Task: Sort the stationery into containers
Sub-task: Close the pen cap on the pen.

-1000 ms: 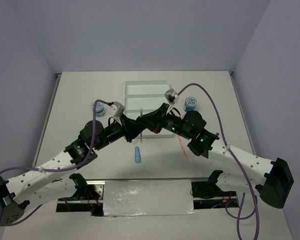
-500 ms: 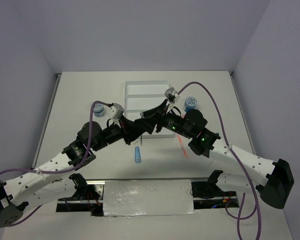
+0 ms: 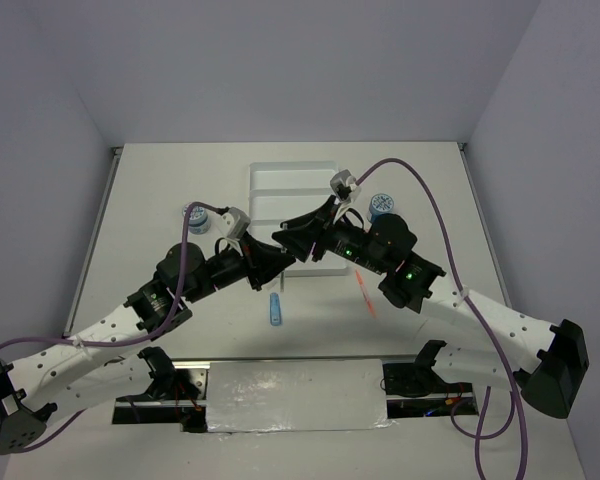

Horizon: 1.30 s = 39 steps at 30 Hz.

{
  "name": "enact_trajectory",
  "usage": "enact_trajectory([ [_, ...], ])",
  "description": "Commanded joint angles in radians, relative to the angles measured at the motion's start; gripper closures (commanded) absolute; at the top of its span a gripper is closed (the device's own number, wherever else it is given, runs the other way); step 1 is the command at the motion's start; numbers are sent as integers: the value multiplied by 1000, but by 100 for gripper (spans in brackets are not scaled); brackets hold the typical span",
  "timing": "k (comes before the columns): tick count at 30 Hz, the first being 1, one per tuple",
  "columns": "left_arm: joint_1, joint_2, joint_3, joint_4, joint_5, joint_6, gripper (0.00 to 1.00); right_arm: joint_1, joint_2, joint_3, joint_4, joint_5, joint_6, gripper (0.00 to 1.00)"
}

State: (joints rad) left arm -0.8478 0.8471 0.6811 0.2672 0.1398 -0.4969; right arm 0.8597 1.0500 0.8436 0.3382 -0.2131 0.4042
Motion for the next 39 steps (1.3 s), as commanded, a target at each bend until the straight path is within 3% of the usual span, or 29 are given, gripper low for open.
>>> enact_trajectory([
  [1,-5,-6,26,27,6,26,100,7,-22,54,-2,17,-18,51],
  [9,-5,0,26,23,14,27,100,7,-15,68,-7,35,-19,48],
  [12,-5,-3,25,15,9,31,100,7,-13,66,-5,35,-16,52],
  [15,-5,-5,23,10,6,32,100,7,-13,66,-1,32,-16,68],
  [16,-5,-5,24,9,4,34,100,7,-13,68,-4,31,-18,83],
  [18,-5,-5,23,4,-2,34,100,9,-8,69,-8,31,-16,100],
  [22,-5,-17,49,3,-22,40,100,7,10,35,5,14,-13,100],
  [29,-2,-37,162,-14,-65,110,100,10,56,-177,122,-34,30,100],
  [39,91,-40,284,26,98,140,100,105,125,-282,131,32,1,100],
])
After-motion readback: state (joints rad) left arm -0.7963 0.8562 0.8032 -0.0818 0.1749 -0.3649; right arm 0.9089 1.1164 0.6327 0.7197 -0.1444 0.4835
